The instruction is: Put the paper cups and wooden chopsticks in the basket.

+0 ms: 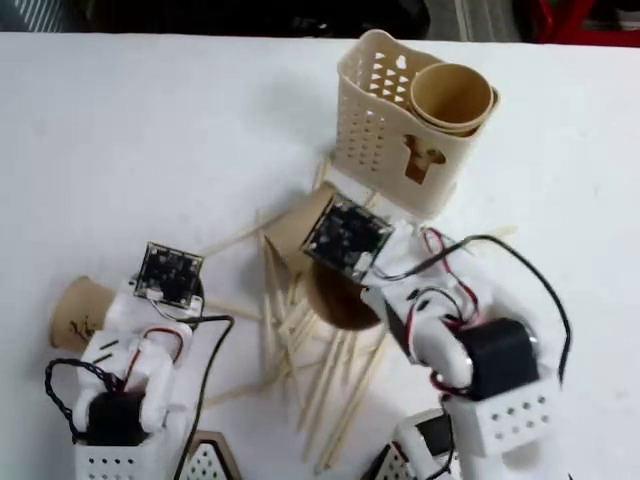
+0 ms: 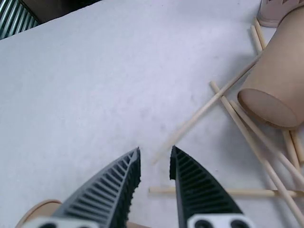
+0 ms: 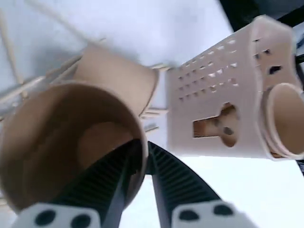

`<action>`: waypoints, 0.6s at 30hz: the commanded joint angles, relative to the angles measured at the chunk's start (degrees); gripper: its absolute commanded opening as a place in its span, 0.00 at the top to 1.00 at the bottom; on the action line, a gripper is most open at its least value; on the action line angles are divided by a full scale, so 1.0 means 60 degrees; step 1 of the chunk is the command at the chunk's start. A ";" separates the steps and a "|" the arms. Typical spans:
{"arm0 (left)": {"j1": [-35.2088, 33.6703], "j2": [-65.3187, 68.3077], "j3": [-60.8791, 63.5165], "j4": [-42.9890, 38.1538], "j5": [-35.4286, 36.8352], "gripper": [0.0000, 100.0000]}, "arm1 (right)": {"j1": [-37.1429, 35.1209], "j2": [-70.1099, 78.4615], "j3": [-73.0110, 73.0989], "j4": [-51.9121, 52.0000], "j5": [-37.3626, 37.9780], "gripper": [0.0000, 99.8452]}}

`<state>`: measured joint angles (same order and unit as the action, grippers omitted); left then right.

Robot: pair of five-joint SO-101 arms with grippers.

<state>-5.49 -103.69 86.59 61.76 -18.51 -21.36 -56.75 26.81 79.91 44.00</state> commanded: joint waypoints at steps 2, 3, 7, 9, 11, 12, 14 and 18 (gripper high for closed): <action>-0.0037 -0.0081 -0.0147 -0.0293 0.0088 0.88 | 0.0300 -0.0022 -0.1509 0.0051 -0.0689 0.98; -0.0037 -0.0081 -0.0249 -0.0352 0.0088 0.88 | 0.0359 -0.0022 -0.1758 0.0051 -0.0835 0.98; -0.0066 -0.0066 -0.1363 -0.0059 0.0088 0.88 | 0.0755 -0.0007 -0.2696 -0.0022 -0.1465 0.98; -0.0066 -0.0066 -0.1949 0.0147 0.0088 0.88 | 0.1136 -0.0007 -0.3018 -0.0315 -0.1714 0.98; -0.0051 -0.0051 -0.2403 0.0205 0.0059 0.88 | 0.1575 0.0139 -0.3253 -0.0711 -0.2037 0.98; -0.0051 -0.0051 -0.2608 0.0205 -0.0132 0.88 | 0.1751 0.0330 -0.3399 -0.0857 -0.2198 0.98; -0.0051 -0.0037 -0.2989 0.0205 -0.0571 0.88 | 0.2117 0.0872 -0.3824 -0.1048 -0.2447 0.98; -0.0066 -0.0007 -0.3839 0.0571 -0.0923 0.88 | 0.2923 0.2337 -0.5172 -0.1033 -0.3209 0.98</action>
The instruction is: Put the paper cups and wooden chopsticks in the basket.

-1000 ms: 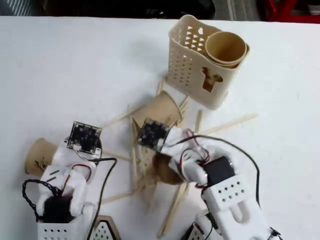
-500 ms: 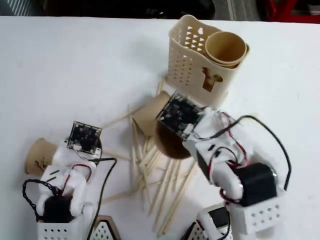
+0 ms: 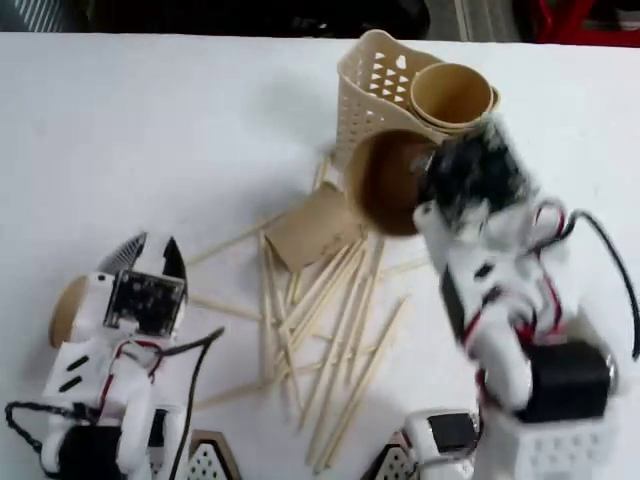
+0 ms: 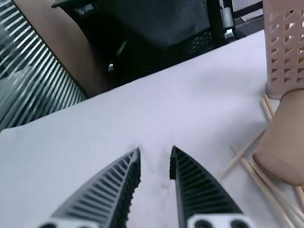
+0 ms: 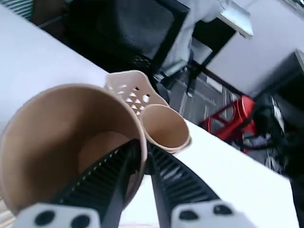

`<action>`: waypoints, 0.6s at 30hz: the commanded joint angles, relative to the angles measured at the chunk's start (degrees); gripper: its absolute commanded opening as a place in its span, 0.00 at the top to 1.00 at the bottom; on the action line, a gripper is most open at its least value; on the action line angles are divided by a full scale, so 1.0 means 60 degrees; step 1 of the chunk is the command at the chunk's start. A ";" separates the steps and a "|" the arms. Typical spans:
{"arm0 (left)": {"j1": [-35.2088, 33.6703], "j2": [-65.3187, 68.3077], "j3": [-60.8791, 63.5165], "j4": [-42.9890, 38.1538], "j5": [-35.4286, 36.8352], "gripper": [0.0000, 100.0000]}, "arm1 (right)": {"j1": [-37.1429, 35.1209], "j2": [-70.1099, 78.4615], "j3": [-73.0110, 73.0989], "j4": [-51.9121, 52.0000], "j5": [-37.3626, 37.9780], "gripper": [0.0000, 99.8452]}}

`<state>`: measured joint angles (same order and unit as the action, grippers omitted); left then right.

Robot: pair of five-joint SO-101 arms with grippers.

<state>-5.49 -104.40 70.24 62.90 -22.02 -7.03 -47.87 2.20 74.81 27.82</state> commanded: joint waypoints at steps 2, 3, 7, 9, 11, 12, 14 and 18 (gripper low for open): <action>-0.0081 0.0476 -0.1670 0.0630 -0.0381 0.88 | 0.0872 0.1590 -0.1890 -0.0212 -0.0923 0.98; -0.0168 0.0769 -0.1978 0.0718 -0.0381 0.88 | 0.0974 0.1985 -0.2330 -0.0212 -0.1143 0.98; -0.0901 0.2425 -0.3253 0.0821 -0.0337 0.88 | 0.1282 0.3582 -0.4088 -0.0212 -0.1993 0.98; -0.1150 0.3172 -0.3722 0.0821 -0.0352 0.88 | 0.1326 0.4462 -0.4894 -0.0212 -0.2315 0.98; -0.1355 0.3744 -0.4088 0.0821 -0.0381 0.88 | 0.1370 0.5341 -0.5641 -0.0212 -0.2505 0.98; -0.1487 0.3919 -0.4278 0.0821 -0.0381 0.88 | 0.1370 0.5780 -0.6007 -0.0212 -0.2623 0.98; -0.1868 0.4125 -0.4747 0.0821 -0.0396 0.88 | 0.1385 0.6601 -0.6725 -0.0212 -0.2799 0.98; -0.2601 0.4462 -0.5817 0.1040 -0.0410 0.88 | 0.1575 0.7978 -0.8015 -0.0212 -0.2857 0.98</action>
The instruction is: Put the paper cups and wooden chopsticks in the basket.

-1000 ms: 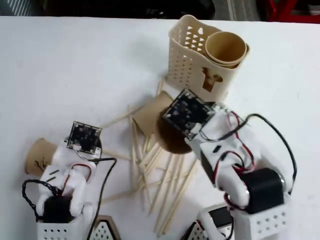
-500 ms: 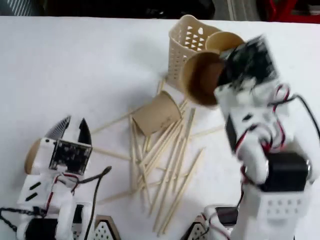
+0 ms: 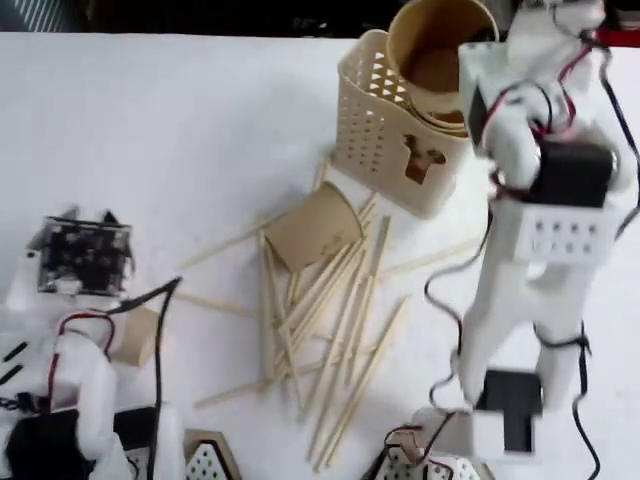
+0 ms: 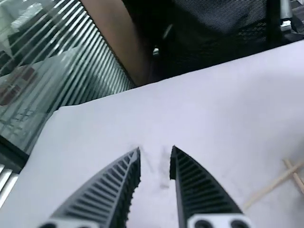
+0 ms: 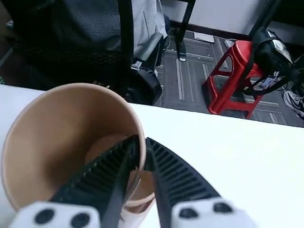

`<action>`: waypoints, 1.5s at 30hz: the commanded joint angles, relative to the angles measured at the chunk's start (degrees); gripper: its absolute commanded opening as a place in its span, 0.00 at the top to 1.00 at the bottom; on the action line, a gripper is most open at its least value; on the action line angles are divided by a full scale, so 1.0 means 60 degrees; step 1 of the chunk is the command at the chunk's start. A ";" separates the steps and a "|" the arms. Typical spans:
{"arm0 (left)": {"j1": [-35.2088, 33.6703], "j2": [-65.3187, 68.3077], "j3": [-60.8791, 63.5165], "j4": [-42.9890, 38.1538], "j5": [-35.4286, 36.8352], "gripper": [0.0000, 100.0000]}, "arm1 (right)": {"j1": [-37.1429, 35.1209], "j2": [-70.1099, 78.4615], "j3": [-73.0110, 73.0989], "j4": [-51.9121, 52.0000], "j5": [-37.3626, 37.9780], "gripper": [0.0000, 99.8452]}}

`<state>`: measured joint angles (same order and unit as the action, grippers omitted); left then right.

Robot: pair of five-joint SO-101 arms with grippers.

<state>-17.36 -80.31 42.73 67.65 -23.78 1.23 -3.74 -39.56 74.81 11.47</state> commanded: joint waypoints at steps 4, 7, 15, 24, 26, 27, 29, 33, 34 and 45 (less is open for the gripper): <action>-0.0740 0.1311 -0.2022 0.0938 -0.0659 0.88 | 0.0432 0.1736 -0.1905 -0.0183 -0.0410 0.98; -0.0755 0.2176 -0.2476 0.1421 -0.0703 0.88 | 0.0520 0.2352 -0.2125 -0.0183 -0.0440 0.98; -0.1648 0.3905 -0.4513 0.3077 -0.1026 0.86 | 0.0579 0.2952 -0.2066 0.0037 -0.0440 0.98; -0.2542 0.6161 -0.6374 0.5245 -0.1700 0.78 | 0.0564 0.2762 -0.2579 0.1223 -0.0440 0.94; -0.2879 0.6454 -0.6711 0.5333 -0.1788 0.78 | 0.0564 0.2689 -0.2696 0.1473 -0.0440 0.96; -0.3040 0.6601 -0.6842 0.5333 -0.1788 0.78 | 0.0564 0.2674 -0.2784 0.1604 -0.0440 0.95; -0.3231 0.6835 -0.6974 0.5333 -0.1905 0.78 | 0.0549 0.2674 -0.3092 0.1912 -0.0440 0.91; -0.3289 0.7363 -0.6945 0.5670 -0.2256 0.72 | 0.0520 0.2674 -0.3751 0.2396 -0.0454 0.80; -0.3289 0.7524 -0.6945 0.5729 -0.2256 0.71 | 0.0520 0.2674 -0.4015 0.2542 -0.0454 0.78; -0.3832 1.0527 -0.6960 0.5744 -0.3326 0.70 | 0.0579 0.2689 -0.5553 0.3934 -0.0440 0.78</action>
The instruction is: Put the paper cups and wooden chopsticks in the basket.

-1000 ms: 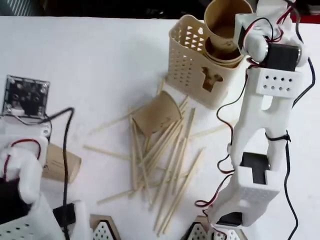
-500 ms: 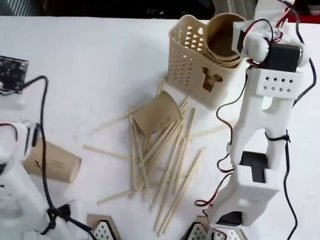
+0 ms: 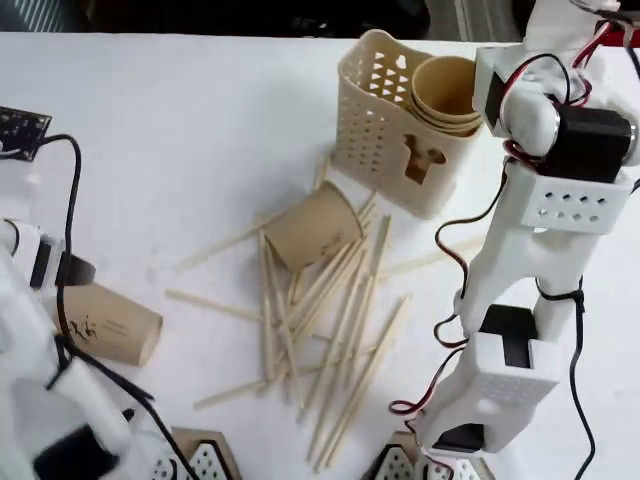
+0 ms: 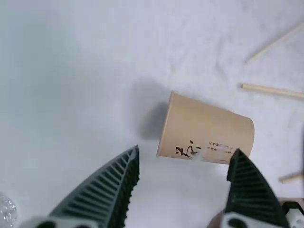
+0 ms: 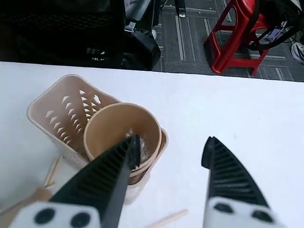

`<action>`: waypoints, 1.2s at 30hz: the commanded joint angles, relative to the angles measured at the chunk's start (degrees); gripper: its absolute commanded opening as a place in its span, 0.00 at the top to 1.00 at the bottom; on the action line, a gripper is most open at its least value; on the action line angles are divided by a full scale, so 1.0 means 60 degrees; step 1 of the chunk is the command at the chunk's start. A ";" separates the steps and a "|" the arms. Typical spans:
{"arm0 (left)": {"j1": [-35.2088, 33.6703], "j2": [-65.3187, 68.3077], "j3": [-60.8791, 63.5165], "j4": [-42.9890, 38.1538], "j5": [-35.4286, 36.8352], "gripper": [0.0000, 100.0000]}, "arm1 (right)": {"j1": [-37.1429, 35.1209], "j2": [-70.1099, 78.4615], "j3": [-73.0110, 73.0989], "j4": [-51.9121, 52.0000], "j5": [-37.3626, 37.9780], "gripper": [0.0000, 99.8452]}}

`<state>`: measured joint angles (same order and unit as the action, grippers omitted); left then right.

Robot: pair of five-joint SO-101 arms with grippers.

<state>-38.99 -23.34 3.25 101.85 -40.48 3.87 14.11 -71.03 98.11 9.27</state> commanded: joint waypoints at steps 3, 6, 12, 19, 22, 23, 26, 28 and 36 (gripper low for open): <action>-0.0418 0.2015 -0.0410 0.0044 -0.1070 0.70 | 0.0139 -0.0286 -0.0308 0.0066 -0.0059 0.78; -0.0535 0.2879 -0.0440 0.0044 -0.1392 0.70 | 0.0095 -0.0300 -0.0322 0.0066 -0.0059 0.78; -0.0491 0.4300 -0.0454 0.0015 -0.1568 0.70 | 0.0095 -0.0300 -0.0308 0.0066 -0.0059 0.78; -0.0110 0.5560 -0.0454 0.0029 -0.1568 0.71 | 0.0139 -0.0300 -0.0308 0.0081 -0.0059 0.78; 0.0095 0.5868 -0.0425 0.0044 -0.1568 0.71 | 0.0139 -0.0300 -0.0308 0.0081 -0.0059 0.78; 0.0154 0.5912 -0.0410 0.0044 -0.1568 0.71 | 0.0139 -0.0300 -0.0308 0.0081 -0.0059 0.78; 0.0374 0.5971 -0.0381 0.0059 -0.1641 0.71 | 0.0139 -0.0286 -0.0308 0.0081 -0.0059 0.78; 0.0476 0.5941 -0.0381 0.0073 -0.1890 0.73 | 0.0139 -0.0286 -0.0308 0.0081 -0.0059 0.78; 0.1209 0.5941 -0.0396 0.0073 -0.1978 0.96 | 0.0139 -0.0242 -0.0308 0.0081 -0.0059 0.78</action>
<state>-34.24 12.70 2.73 102.20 -52.18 4.31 14.20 -71.12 98.37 9.27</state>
